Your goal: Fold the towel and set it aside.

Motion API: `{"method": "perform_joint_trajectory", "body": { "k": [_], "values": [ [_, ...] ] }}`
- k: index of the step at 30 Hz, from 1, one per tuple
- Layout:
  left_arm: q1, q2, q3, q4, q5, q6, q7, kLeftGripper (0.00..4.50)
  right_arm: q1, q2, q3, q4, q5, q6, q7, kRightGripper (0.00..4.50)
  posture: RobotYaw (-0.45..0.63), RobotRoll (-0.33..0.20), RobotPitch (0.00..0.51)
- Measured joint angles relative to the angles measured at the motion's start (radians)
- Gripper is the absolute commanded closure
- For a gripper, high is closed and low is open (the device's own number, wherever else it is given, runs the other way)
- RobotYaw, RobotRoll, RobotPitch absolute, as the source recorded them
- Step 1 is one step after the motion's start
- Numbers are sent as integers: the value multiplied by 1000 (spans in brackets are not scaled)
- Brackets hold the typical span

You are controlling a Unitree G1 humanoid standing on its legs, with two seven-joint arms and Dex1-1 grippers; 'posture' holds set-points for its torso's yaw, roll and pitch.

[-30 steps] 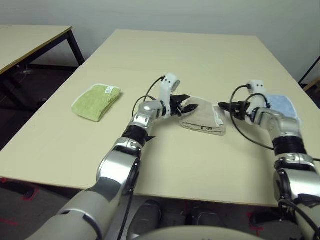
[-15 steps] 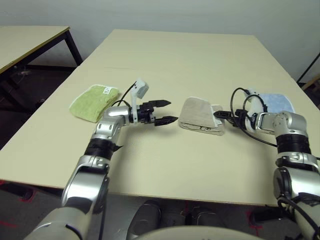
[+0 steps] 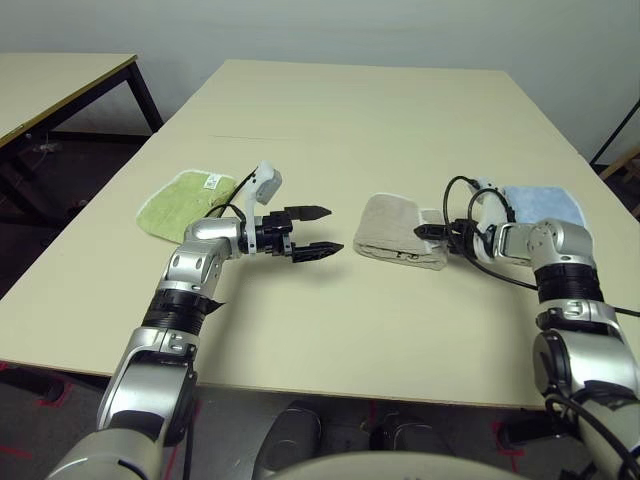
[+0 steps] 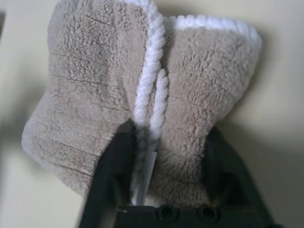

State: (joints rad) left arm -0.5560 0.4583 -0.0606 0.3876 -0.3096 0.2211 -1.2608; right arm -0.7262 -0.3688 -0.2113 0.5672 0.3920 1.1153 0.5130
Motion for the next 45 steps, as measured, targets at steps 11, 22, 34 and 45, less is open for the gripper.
{"method": "perform_joint_trajectory", "body": {
  "k": [11, 22, 34, 45],
  "values": [
    [1, -1, -4, 0, 0, -8, 18, 0, -30, 14, -129, 2, 20, -197, -82, 4493, 123, 0, 13],
    [3, -5, -16, 2, 1, -15, 21, 0, -120, -46, -316, 51, 30, -591, -289, 4493, 107, 0, 16],
    [3, -8, -25, 3, 1, -23, 28, 0, -14, 26, -429, 13, 34, -830, -601, 4493, 105, 0, 19],
    [8, -8, -33, 1, 1, -21, 34, 0, 104, 146, -440, -176, 85, -814, -753, 3858, 105, 0, 24]
  ]
}}
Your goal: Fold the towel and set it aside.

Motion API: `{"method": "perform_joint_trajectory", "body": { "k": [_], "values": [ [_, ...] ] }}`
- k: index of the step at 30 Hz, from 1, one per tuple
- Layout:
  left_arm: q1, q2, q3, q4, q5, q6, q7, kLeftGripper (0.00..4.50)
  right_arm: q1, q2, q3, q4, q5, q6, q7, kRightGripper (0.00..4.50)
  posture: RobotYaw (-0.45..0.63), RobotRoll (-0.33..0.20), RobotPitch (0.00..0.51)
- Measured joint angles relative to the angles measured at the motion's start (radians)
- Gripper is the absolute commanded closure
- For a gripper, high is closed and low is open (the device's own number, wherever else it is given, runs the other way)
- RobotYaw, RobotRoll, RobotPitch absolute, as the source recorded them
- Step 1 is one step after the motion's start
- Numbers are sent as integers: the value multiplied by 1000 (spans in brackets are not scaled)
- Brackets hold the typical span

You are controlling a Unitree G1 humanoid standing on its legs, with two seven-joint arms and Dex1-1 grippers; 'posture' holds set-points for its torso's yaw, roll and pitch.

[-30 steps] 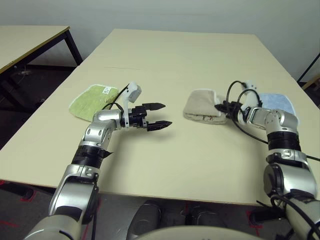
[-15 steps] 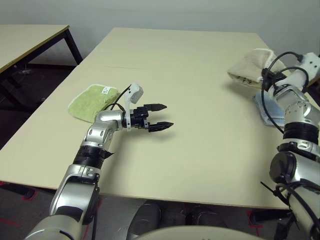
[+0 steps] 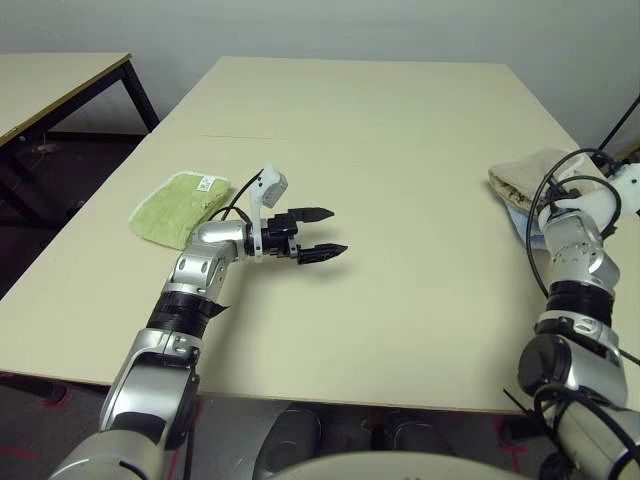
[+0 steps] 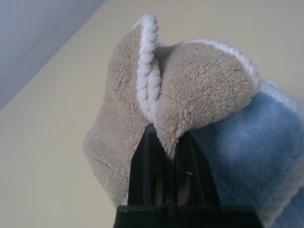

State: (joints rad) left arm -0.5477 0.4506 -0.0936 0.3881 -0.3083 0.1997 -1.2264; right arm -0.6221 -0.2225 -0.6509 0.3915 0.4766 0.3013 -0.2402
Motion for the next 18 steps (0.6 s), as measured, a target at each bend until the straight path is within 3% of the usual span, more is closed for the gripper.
{"method": "perform_joint_trajectory", "body": {
  "k": [11, 18],
  "values": [
    [3, 1, -11, -17, -1, 16, -5, 0, 169, 53, 48, -386, -1, 139, -109, 18, 58, 0, 33],
    [-10, -6, -27, -15, 1, 39, -7, 0, 282, 62, 89, -597, -10, 251, -131, 18, 14, 0, 35]
  ]
}}
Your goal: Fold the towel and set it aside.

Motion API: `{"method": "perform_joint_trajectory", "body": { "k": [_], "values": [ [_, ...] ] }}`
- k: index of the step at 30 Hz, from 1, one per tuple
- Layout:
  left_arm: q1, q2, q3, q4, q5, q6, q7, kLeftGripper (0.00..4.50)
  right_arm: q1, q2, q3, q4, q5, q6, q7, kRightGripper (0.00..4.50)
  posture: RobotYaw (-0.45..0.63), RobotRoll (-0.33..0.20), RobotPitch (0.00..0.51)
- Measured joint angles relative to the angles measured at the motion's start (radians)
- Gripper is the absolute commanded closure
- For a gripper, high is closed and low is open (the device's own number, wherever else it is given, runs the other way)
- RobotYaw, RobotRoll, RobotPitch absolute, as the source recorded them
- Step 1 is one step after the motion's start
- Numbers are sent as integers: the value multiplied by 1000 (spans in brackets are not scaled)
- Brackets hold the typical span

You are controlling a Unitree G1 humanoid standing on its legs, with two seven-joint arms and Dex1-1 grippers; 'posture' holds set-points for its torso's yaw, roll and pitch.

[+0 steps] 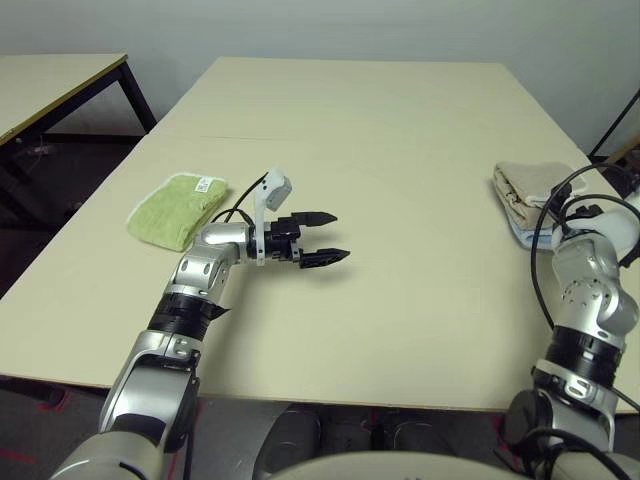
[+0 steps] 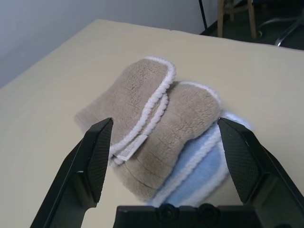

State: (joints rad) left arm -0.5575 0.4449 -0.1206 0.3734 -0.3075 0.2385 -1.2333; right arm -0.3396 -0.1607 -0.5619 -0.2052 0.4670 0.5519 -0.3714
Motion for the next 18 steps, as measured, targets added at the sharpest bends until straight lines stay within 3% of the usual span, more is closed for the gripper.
{"method": "perform_joint_trajectory", "body": {
  "k": [7, 14, 18],
  "values": [
    [-12, -24, 39, -4, -12, 64, 99, 0, 55, -124, 163, -31, -97, 18, 145, 18, 3, 0, 37],
    [60, -57, 183, -127, -73, 100, 307, 0, 21, -172, 279, 164, -165, -85, 346, 18, 56, 0, 35],
    [126, -77, 290, -149, -71, 59, 492, 0, -37, -191, 315, 276, -229, -236, 419, 18, 77, 0, 31]
  ]
}}
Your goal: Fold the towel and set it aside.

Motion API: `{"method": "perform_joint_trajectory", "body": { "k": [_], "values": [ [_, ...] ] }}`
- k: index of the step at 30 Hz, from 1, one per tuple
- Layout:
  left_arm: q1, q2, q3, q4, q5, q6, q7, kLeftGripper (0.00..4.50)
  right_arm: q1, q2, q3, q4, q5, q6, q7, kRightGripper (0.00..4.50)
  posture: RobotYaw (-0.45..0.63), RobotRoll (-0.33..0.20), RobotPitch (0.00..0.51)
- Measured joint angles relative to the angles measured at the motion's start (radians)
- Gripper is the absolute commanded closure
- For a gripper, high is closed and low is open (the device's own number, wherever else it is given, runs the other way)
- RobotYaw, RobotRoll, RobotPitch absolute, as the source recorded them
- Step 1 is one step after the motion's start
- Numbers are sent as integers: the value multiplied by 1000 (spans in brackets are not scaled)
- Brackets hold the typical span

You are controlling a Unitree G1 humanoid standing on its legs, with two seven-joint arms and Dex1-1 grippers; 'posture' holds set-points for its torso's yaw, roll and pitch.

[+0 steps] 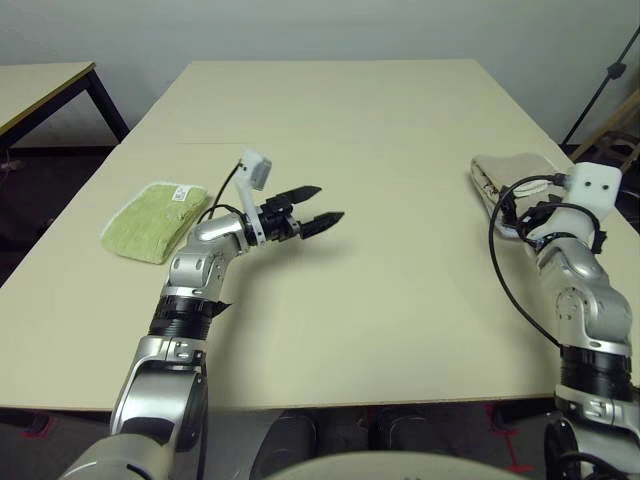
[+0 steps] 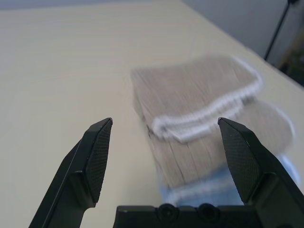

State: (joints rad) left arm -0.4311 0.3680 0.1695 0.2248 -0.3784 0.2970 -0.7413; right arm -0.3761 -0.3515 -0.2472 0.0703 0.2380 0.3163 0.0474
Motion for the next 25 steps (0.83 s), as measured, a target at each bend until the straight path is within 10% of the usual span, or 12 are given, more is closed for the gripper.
{"method": "perform_joint_trajectory", "body": {
  "k": [9, 25],
  "values": [
    [1, 0, 176, 150, 108, -241, 404, 0, -35, 30, 35, 129, -77, -155, 26, 18, 106, 0, 37],
    [-95, 77, 205, 550, 185, -606, 528, 0, -27, 60, 12, 215, -138, -346, -78, 18, 74, 0, 39]
  ]
}}
